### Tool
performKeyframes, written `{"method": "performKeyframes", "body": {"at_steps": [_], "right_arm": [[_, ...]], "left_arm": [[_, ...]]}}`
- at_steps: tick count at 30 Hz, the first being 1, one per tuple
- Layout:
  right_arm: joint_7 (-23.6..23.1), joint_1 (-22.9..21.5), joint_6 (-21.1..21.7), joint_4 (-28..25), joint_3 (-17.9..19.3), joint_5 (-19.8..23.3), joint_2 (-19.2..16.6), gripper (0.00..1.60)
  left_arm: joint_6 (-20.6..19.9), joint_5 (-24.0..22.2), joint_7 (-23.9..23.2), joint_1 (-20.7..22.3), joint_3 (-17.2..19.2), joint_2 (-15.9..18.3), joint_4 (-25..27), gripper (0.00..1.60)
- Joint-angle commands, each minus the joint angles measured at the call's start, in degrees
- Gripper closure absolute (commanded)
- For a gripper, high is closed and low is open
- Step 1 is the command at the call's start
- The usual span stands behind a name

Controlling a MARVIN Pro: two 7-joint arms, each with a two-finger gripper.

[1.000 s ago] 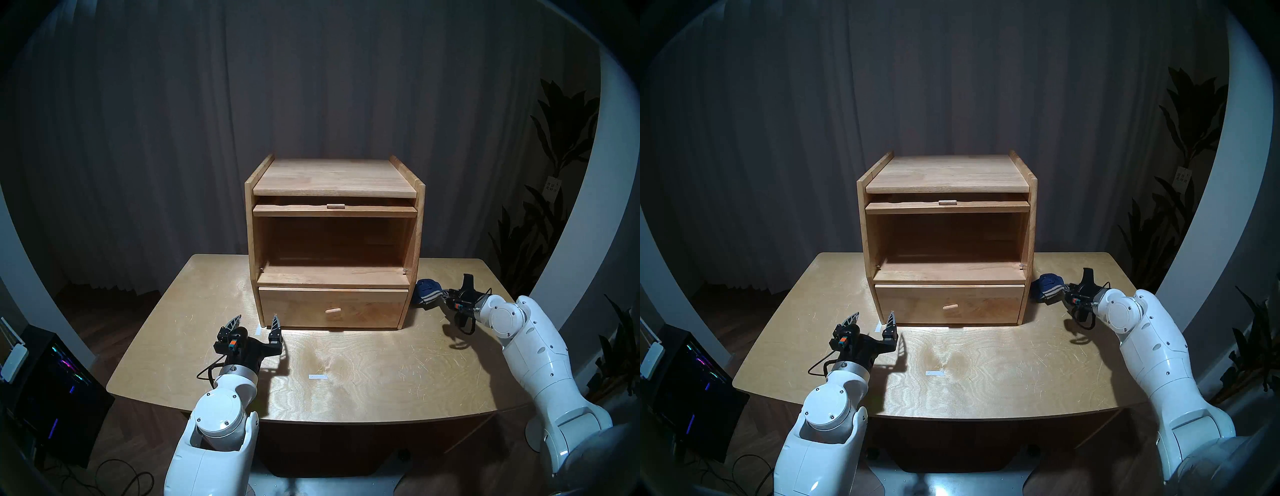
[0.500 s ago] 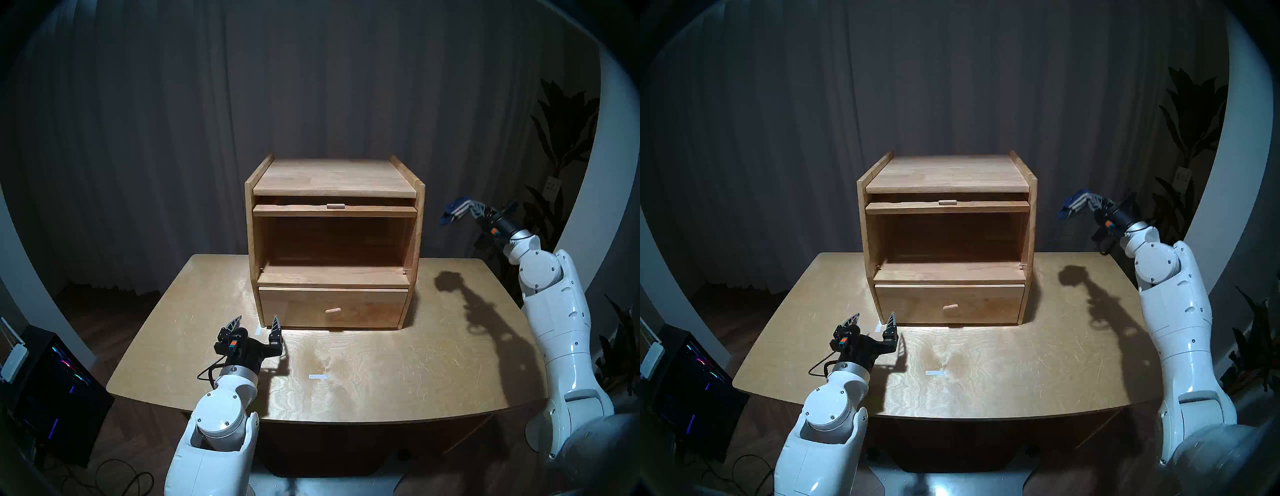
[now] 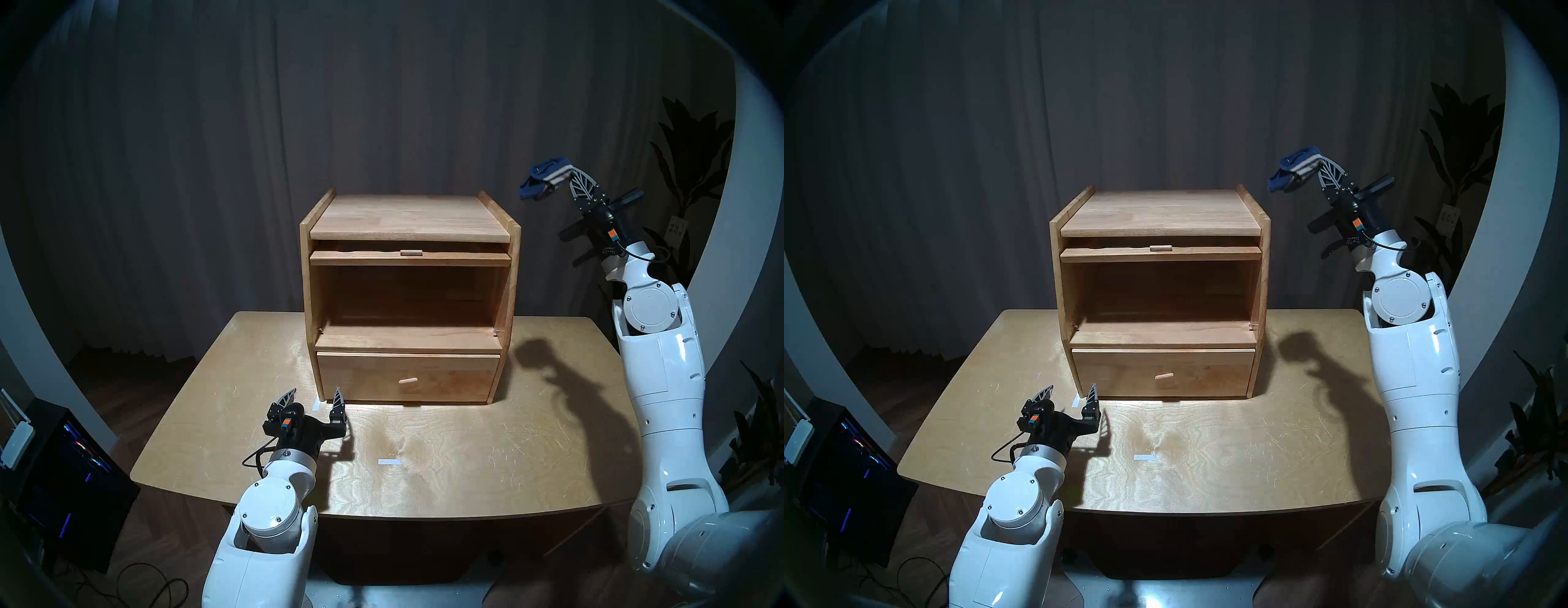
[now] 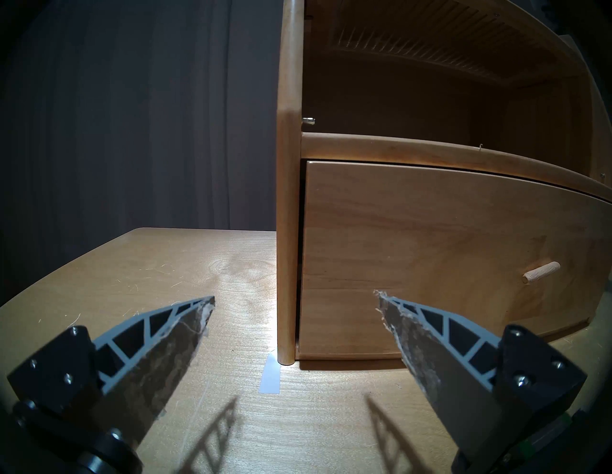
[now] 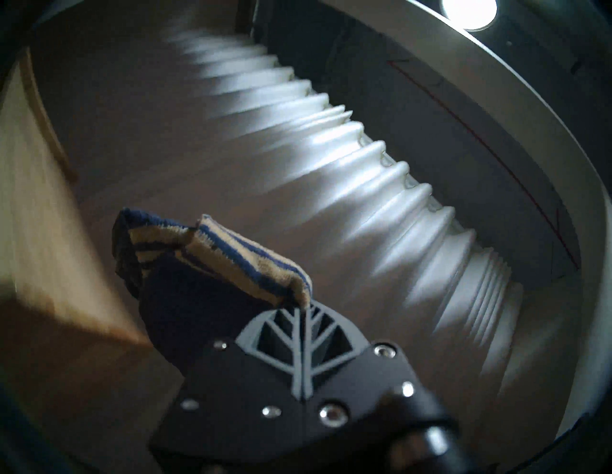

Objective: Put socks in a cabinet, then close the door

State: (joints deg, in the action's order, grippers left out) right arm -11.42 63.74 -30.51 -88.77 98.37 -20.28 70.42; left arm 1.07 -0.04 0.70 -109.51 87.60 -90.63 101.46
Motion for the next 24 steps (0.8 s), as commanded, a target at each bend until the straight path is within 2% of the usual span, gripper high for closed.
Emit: {"method": "performKeyframes", "body": {"at_steps": [1, 3, 4, 5, 6, 9, 10, 14, 24], "right_arm": [[1.4, 3.0, -1.9, -6.8, -4.6, 6.9, 6.7, 1.60], [1.4, 4.9, -1.5, -8.2, -6.5, 8.2, 7.9, 1.60], [1.8, 6.7, -1.2, -9.0, -8.6, 10.0, 8.5, 1.60], [1.9, 7.6, -0.9, -9.2, -9.2, 10.8, 10.6, 1.60], [2.2, 8.1, -0.8, -9.7, -10.4, 11.6, 9.7, 1.60], [2.7, 11.5, -0.4, -10.9, -13.0, 13.9, 12.7, 1.60], [2.8, 11.2, -0.3, -10.9, -14.1, 14.5, 12.3, 1.60], [3.3, 15.0, 0.2, -11.9, -17.9, 17.6, 15.4, 1.60], [5.9, 22.4, 3.3, -13.6, -24.8, 25.9, 18.2, 1.60]], "left_arm": [[0.3, 0.0, 0.0, 0.6, 0.1, 0.0, 0.8, 0.00], [0.3, 0.0, 0.0, 0.6, 0.1, 0.0, 0.8, 0.00], [0.3, 0.0, 0.0, 0.6, 0.1, 0.0, 0.7, 0.00], [0.3, 0.0, 0.0, 0.6, 0.1, 0.0, 0.7, 0.00], [0.3, 0.0, 0.0, 0.7, 0.1, 0.0, 0.7, 0.00], [0.3, 0.0, 0.0, 0.7, 0.1, 0.0, 0.6, 0.00], [0.3, 0.0, 0.0, 0.7, 0.1, 0.0, 0.6, 0.00], [0.3, 0.0, 0.0, 0.7, 0.1, 0.0, 0.6, 0.00], [0.4, 0.0, 0.0, 0.8, 0.1, 0.0, 0.7, 0.00]]}}
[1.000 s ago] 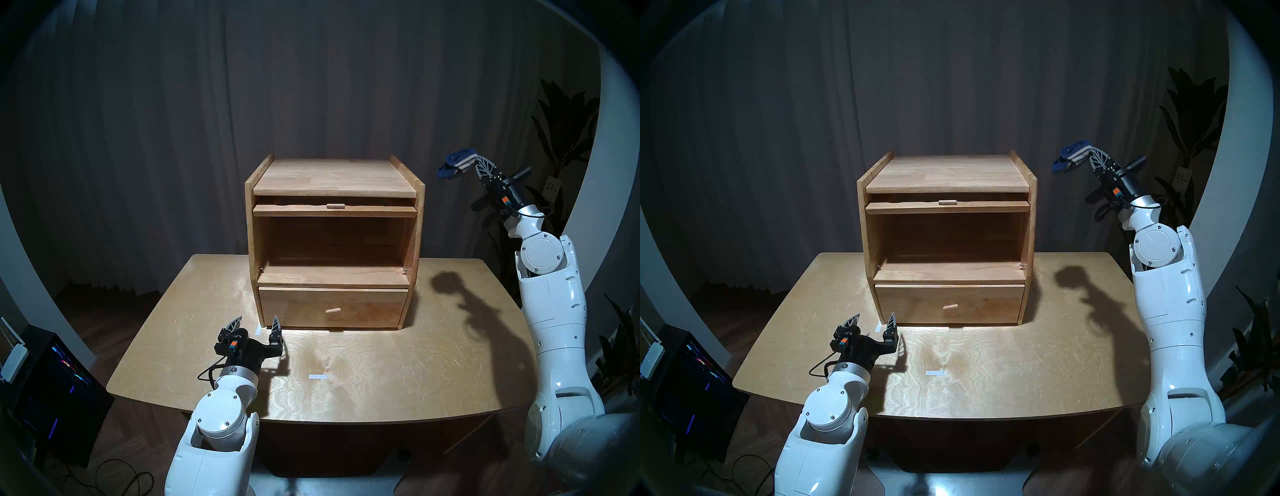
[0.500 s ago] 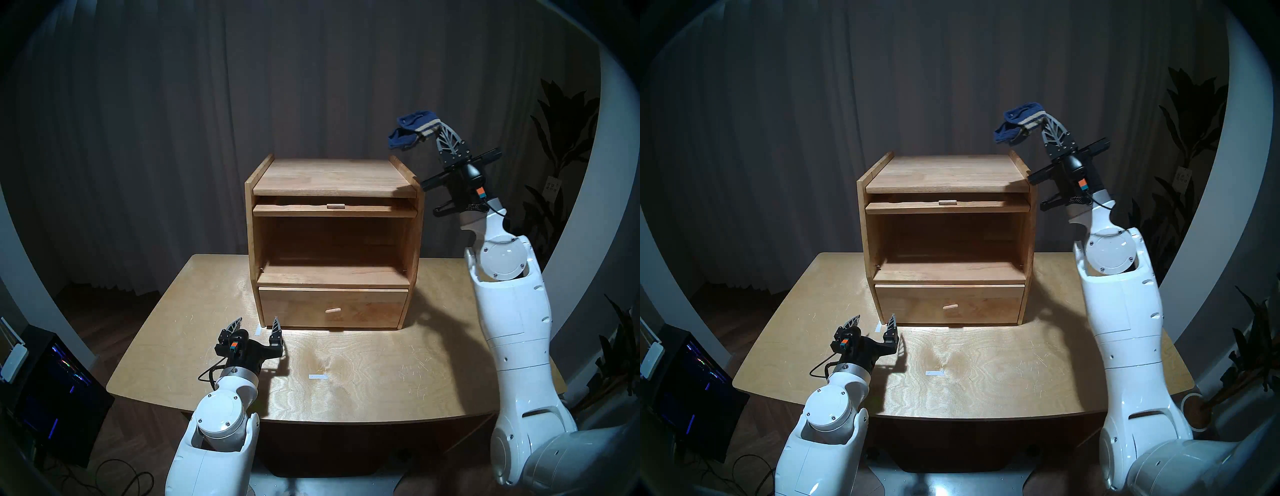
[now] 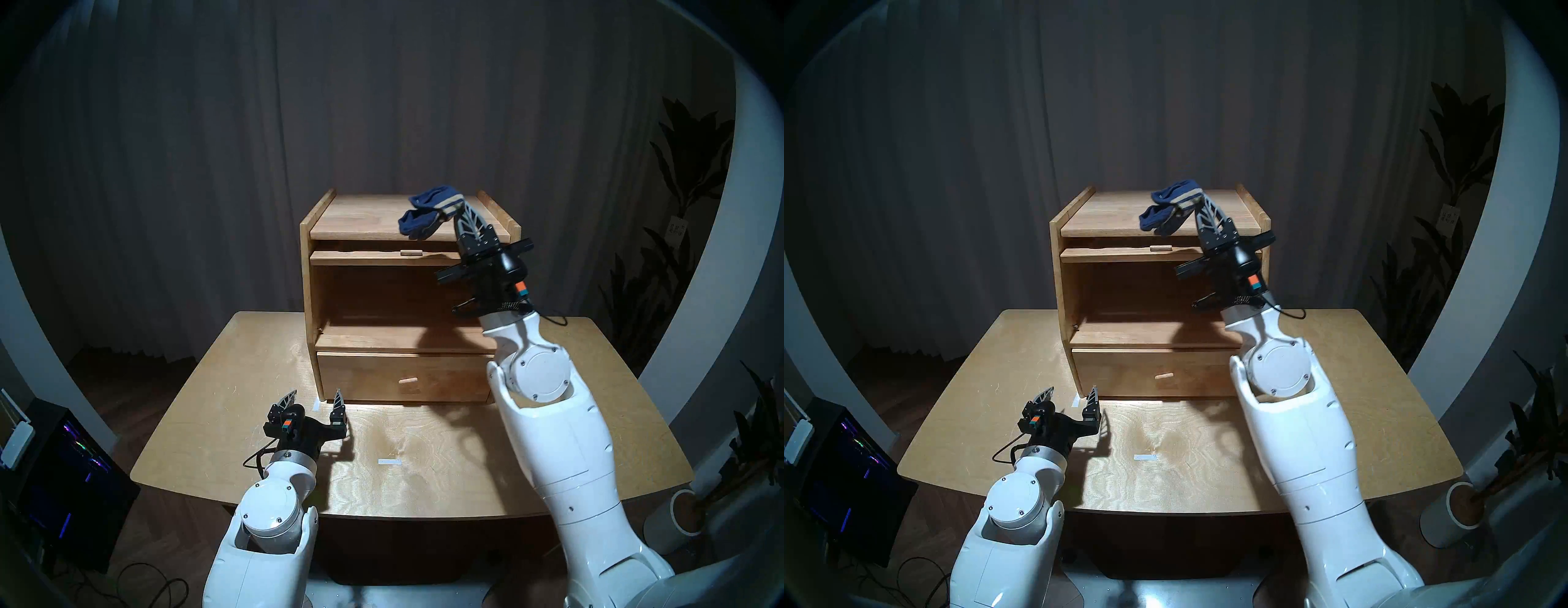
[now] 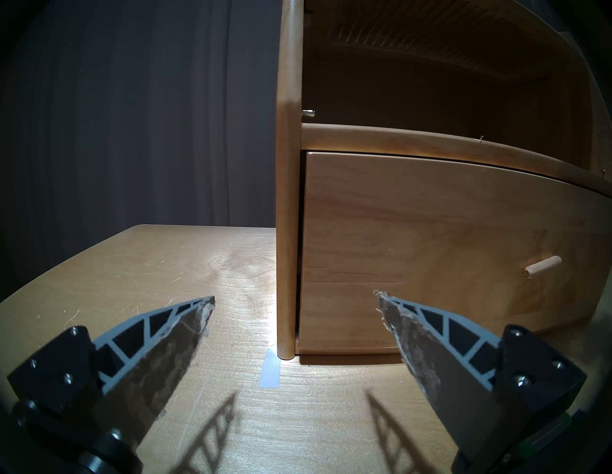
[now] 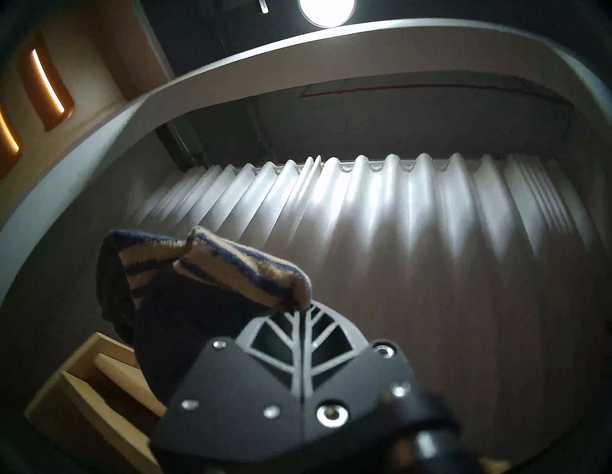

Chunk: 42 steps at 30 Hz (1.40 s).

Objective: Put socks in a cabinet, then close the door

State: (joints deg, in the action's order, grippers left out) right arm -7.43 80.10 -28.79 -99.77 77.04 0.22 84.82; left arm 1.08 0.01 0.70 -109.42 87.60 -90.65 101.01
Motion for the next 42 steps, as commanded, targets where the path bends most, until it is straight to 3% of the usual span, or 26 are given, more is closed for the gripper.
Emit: {"method": "performKeyframes", "body": {"at_steps": [1, 8, 19, 23, 26, 30, 42], "right_arm": [[2.4, 7.2, 2.1, -3.1, -4.0, 6.4, 4.0, 1.60], [5.2, 12.0, 5.8, -4.3, -8.7, 11.7, 2.2, 1.60], [17.0, 20.4, 13.1, -13.7, -6.7, 17.1, 0.4, 1.60], [20.8, 18.0, 18.3, -14.8, -6.7, 15.7, 1.4, 1.60], [24.1, 13.2, 22.4, -12.1, -7.3, 14.3, 3.1, 1.60], [22.8, 11.6, 26.4, -11.7, -6.2, 12.5, 4.3, 1.60], [22.4, 4.5, 31.0, -4.7, -4.8, 8.0, 6.9, 1.60]], "left_arm": [[0.4, 0.0, 0.0, 0.8, 0.1, 0.0, 1.2, 0.00], [0.4, 0.0, 0.0, 0.8, 0.1, 0.0, 1.4, 0.00], [0.5, -0.1, 0.0, 0.5, 0.2, 0.0, 2.2, 0.00], [0.4, -0.1, 0.0, 0.3, 0.2, 0.0, 2.6, 0.00], [0.4, -0.1, 0.0, 0.2, 0.2, 0.0, 2.6, 0.00], [0.4, -0.1, 0.0, 0.3, 0.2, 0.0, 2.4, 0.00], [0.4, 0.0, 0.0, 0.5, 0.2, 0.0, 2.1, 0.00]]}}
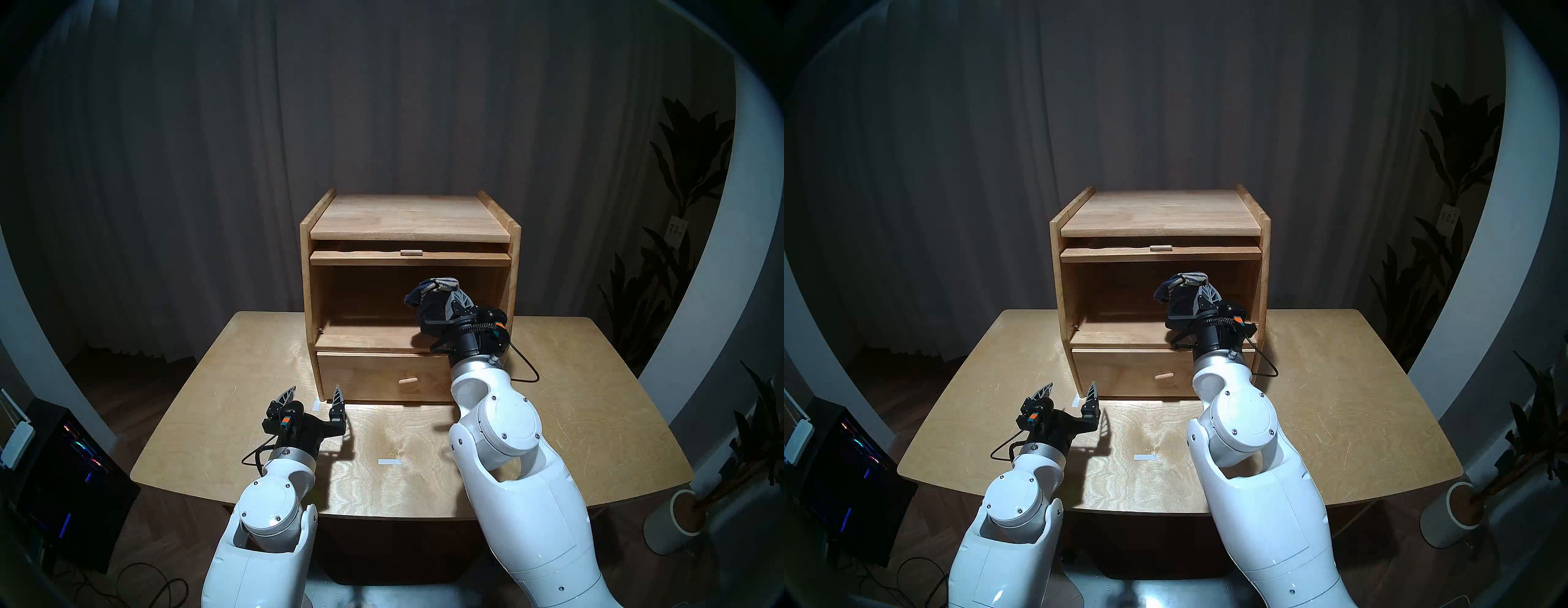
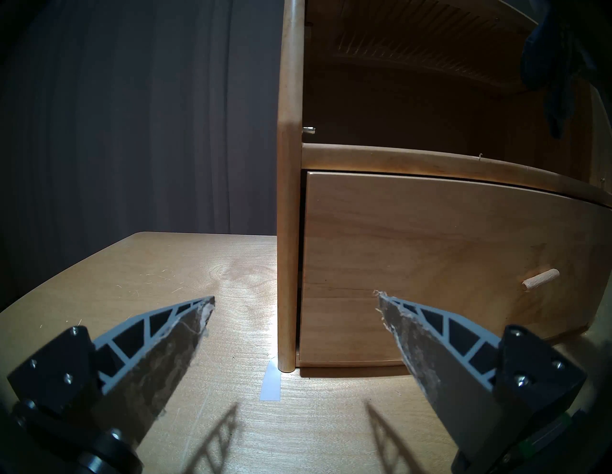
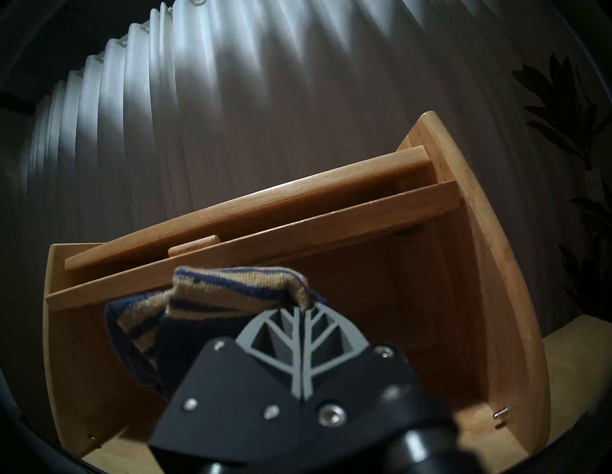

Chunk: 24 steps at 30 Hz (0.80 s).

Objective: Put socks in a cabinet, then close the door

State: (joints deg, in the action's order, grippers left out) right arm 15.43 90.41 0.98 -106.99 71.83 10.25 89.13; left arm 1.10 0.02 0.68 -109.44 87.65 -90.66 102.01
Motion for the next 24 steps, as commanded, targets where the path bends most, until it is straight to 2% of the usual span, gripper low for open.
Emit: {"method": "performKeyframes", "body": {"at_steps": [1, 9, 17, 24], "right_arm": [[-0.7, -6.2, 1.4, 3.6, 0.6, -2.4, 2.7, 1.60], [-1.1, -11.2, 2.6, 10.8, 0.2, -4.5, 4.2, 1.60], [-1.2, -15.0, 3.2, 14.2, 0.3, -6.0, 5.4, 1.60], [-0.8, -19.4, 3.6, 19.2, 1.7, -7.7, 7.9, 1.60]], "left_arm": [[0.3, 0.0, 0.0, 0.5, 0.1, 0.0, 1.1, 0.00], [0.3, 0.0, 0.0, 0.5, 0.1, 0.0, 1.0, 0.00], [0.3, 0.0, 0.0, 0.5, 0.1, 0.0, 0.9, 0.00], [0.3, 0.0, 0.0, 0.6, 0.1, 0.0, 0.9, 0.00]]}}
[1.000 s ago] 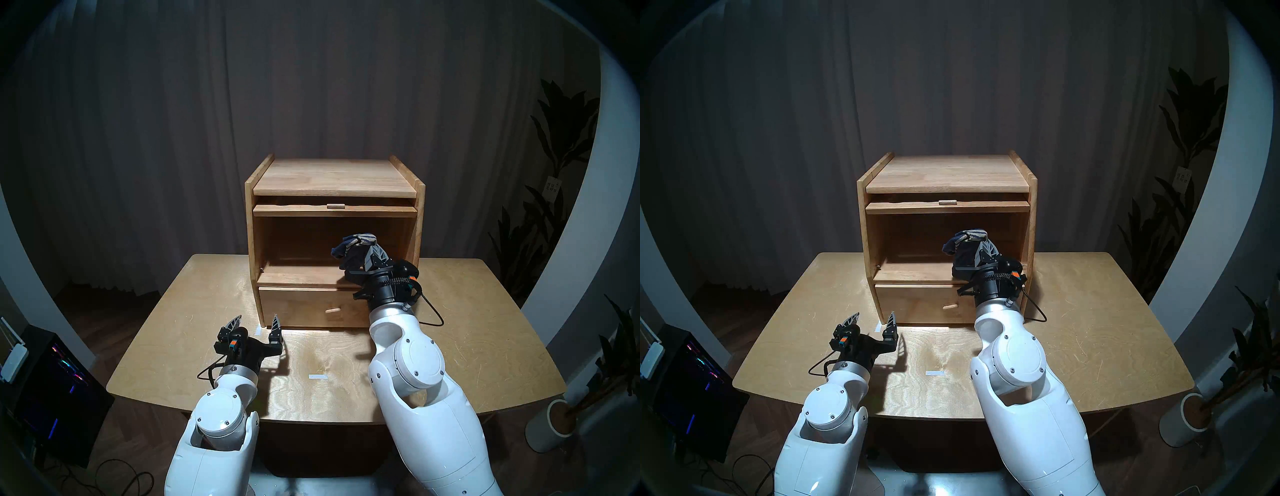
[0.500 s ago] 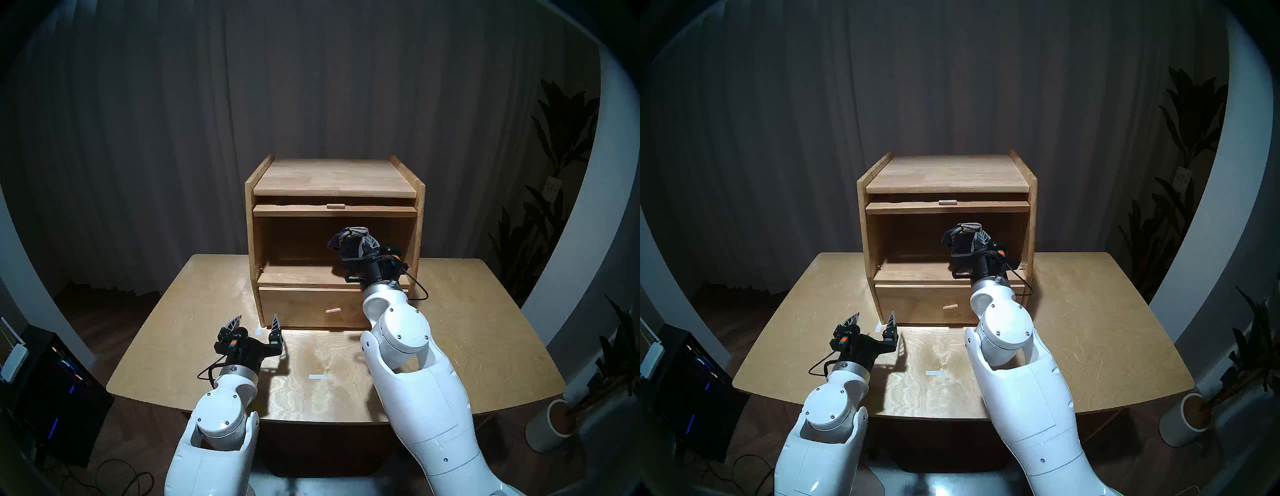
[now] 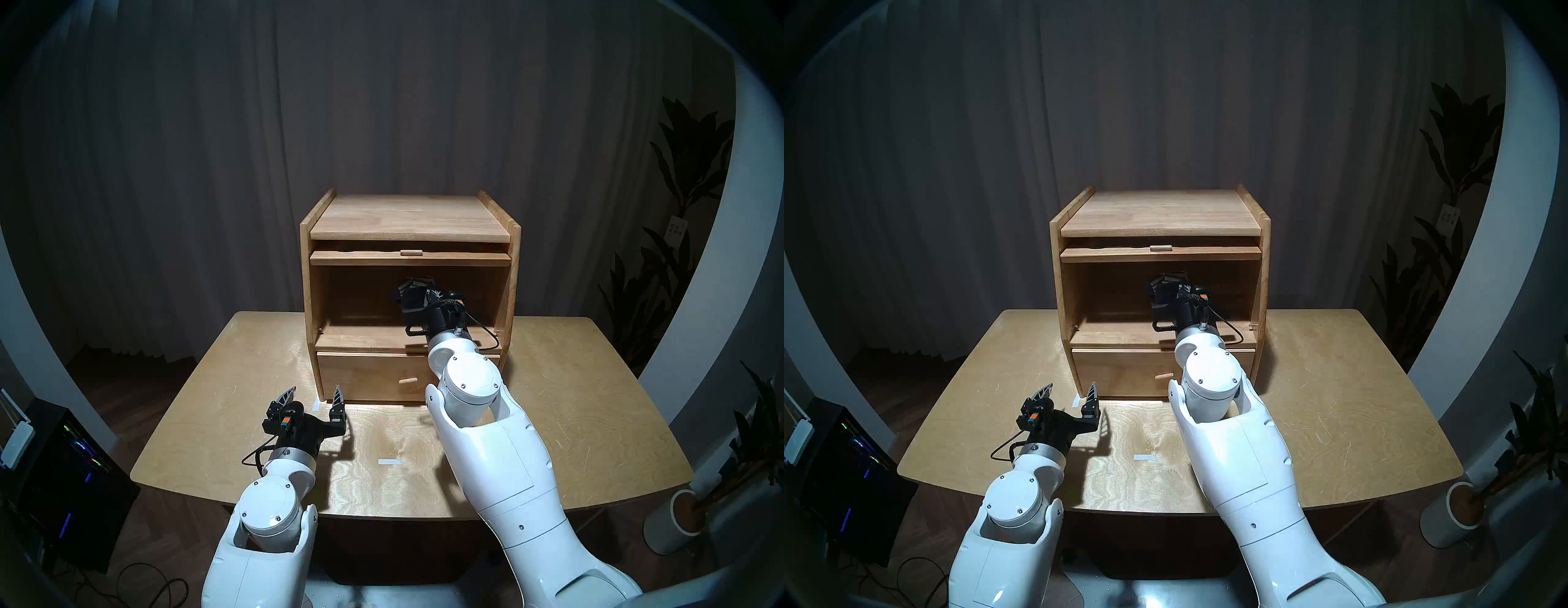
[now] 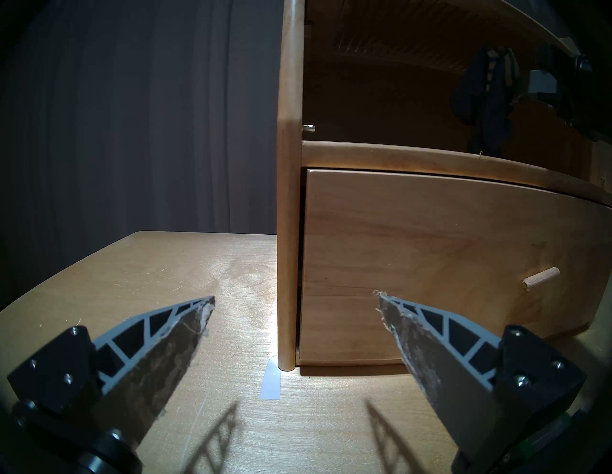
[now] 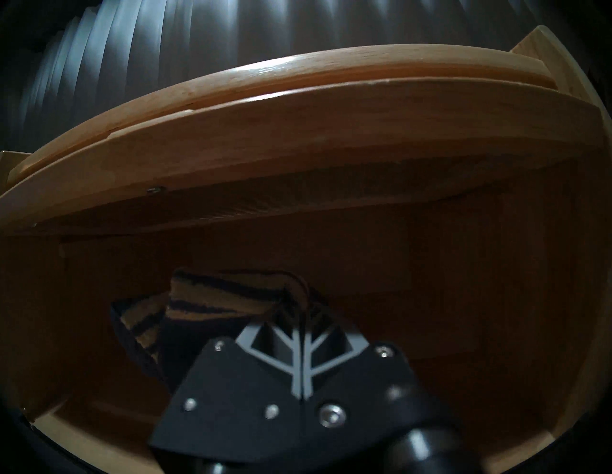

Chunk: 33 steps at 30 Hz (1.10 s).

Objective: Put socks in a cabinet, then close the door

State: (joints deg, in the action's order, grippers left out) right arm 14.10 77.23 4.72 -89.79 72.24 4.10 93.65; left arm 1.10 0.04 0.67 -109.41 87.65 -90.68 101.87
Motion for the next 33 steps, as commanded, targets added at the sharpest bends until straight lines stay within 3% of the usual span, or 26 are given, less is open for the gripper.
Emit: {"method": "performKeyframes", "body": {"at_steps": [1, 2, 3, 5, 12, 14, 19, 25, 27, 33], "right_arm": [[0.5, -6.3, -0.2, 2.2, 1.6, -1.7, 3.4, 1.60], [0.6, -6.9, -0.2, 3.0, 1.9, -1.9, 3.8, 1.60], [0.6, -10.4, 0.3, 5.7, 2.1, -2.0, 3.7, 1.60], [0.6, -8.0, -0.3, 4.3, 2.5, -2.4, 4.2, 1.60], [0.7, -11.7, -0.1, 9.0, 3.6, -4.2, 5.3, 1.60], [0.7, -12.6, -0.3, 10.5, 3.6, -5.1, 5.7, 0.00], [0.8, -15.8, -2.1, 14.4, 2.9, -7.7, 5.9, 0.00], [1.3, -18.1, -4.2, 14.8, 3.5, -9.0, 5.4, 0.00], [1.7, -18.1, -4.8, 14.2, 3.0, -9.3, 4.5, 0.00], [2.1, -12.4, -6.9, 8.4, 3.2, -9.3, 3.9, 0.00]], "left_arm": [[0.3, 0.0, 0.0, 0.5, 0.1, 0.0, 1.0, 0.00], [0.3, 0.0, 0.0, 0.5, 0.1, 0.0, 1.0, 0.00], [0.3, 0.0, 0.0, 0.5, 0.1, 0.0, 1.0, 0.00], [0.3, 0.0, 0.0, 0.6, 0.1, 0.0, 1.0, 0.00], [0.3, 0.0, 0.0, 0.6, 0.1, 0.0, 1.0, 0.00], [0.4, 0.0, 0.0, 0.5, 0.1, 0.0, 1.1, 0.00], [0.4, 0.0, 0.0, 0.4, 0.1, 0.0, 1.4, 0.00], [0.4, -0.1, 0.0, 0.4, 0.2, 0.0, 1.5, 0.00], [0.4, -0.1, 0.0, 0.3, 0.2, 0.0, 1.6, 0.00], [0.4, -0.1, 0.0, 0.3, 0.2, 0.0, 1.7, 0.00]]}}
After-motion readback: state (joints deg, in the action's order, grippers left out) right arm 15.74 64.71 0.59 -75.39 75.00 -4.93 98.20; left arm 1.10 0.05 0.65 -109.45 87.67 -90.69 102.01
